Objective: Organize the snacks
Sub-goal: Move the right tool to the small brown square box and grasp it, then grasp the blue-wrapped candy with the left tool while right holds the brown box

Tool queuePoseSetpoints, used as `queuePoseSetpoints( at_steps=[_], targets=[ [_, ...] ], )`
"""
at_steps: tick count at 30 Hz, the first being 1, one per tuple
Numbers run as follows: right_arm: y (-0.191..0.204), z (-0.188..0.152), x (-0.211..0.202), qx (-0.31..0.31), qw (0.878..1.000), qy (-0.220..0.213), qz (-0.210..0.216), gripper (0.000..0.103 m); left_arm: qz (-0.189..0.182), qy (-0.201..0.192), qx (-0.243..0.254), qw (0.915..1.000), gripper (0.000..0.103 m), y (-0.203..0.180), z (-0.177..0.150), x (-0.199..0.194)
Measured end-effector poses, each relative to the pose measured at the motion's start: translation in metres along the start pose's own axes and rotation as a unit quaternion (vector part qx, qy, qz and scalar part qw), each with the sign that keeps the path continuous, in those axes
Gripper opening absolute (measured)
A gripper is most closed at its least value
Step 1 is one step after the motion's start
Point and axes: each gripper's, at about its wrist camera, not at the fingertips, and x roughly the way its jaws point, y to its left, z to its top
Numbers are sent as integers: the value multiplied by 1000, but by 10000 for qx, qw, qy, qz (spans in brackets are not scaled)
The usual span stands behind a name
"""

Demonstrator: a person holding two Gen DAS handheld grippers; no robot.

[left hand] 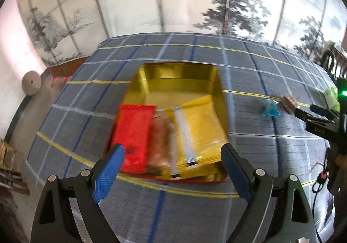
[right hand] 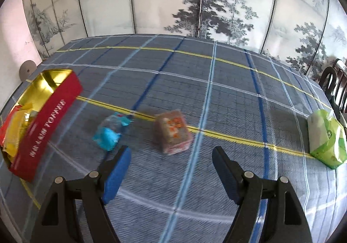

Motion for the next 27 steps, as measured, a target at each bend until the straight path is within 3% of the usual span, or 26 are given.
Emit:
queuePoseSetpoints(
  at_steps=[12,14,23,27],
  targets=[
    [-7,10,41,-387,9990,21,209,78,-381,-149,767,9962,88,-86,26,24],
    [-6,9,44,-425,9989,8,220,74,-410,-160,824,9956,88,-96,28,30],
    [-11,9,45,-370,9989,-49,268,35,-619,-133,900,9939,88,-126,36,55],
    [-14,4,40,-303,9993,-41,236,32,-633,-82,929,9936,87,-134,36,62]
  ],
)
